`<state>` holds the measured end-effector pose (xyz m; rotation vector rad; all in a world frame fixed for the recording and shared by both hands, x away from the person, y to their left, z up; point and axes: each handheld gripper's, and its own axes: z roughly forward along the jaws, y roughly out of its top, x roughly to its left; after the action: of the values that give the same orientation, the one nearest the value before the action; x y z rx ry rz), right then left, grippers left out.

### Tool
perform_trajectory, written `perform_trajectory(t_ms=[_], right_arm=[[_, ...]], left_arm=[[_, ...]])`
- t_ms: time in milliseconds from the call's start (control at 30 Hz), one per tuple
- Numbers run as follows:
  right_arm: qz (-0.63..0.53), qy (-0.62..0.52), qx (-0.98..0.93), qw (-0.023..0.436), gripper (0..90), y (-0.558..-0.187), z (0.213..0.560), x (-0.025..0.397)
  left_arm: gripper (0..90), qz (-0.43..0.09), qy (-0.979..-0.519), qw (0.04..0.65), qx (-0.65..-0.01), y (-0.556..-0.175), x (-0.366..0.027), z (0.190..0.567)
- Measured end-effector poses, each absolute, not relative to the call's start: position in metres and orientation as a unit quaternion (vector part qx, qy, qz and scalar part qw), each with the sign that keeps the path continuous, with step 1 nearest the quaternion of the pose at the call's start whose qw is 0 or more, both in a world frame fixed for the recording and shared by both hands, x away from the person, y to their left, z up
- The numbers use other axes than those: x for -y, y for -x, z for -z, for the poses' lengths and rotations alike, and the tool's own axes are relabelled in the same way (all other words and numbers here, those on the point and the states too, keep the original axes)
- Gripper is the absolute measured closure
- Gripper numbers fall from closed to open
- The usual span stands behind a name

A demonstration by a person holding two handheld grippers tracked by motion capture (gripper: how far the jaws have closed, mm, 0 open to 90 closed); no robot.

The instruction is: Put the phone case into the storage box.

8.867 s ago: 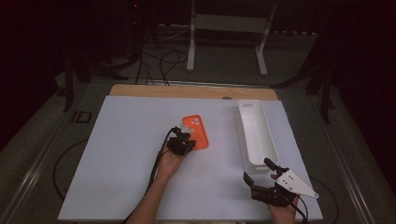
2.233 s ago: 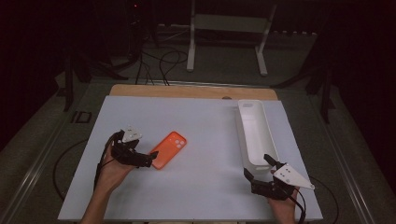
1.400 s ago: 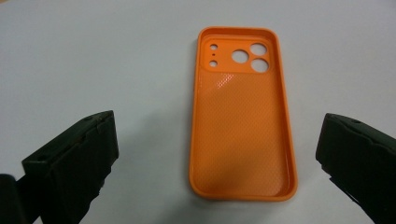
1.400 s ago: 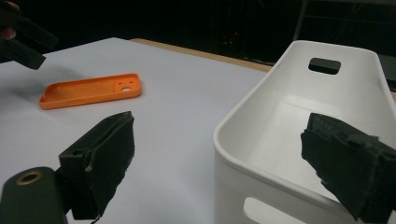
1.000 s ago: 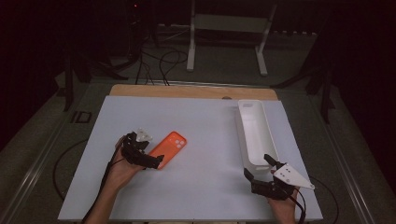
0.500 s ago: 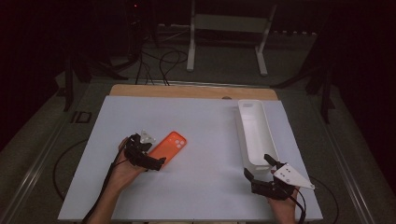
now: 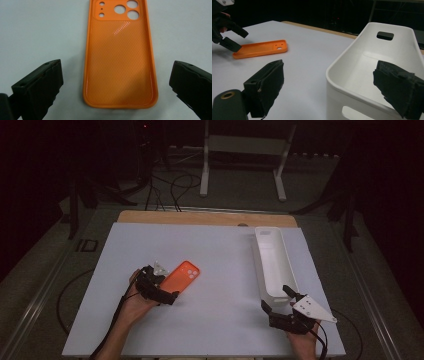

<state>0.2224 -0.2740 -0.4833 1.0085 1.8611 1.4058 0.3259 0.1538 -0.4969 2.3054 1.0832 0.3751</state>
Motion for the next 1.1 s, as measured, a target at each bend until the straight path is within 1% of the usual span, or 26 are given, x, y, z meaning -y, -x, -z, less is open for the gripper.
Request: perform_trajectory(t_ms=[767,1100], right_arm=[[-0.528,-0.380,-0.699,0.297,9.4,-0.223,0.483,0.274],[-0.530,-0.380,-0.698,0.298,9.4,-0.222,0.483,0.275]], left_arm=[[0.1,-0.119,-0.865,0.264,-0.411,-0.332,-0.149,0.512],[0.2,-0.117,-0.869,0.251,-0.410,-0.334,-0.149,0.517]])
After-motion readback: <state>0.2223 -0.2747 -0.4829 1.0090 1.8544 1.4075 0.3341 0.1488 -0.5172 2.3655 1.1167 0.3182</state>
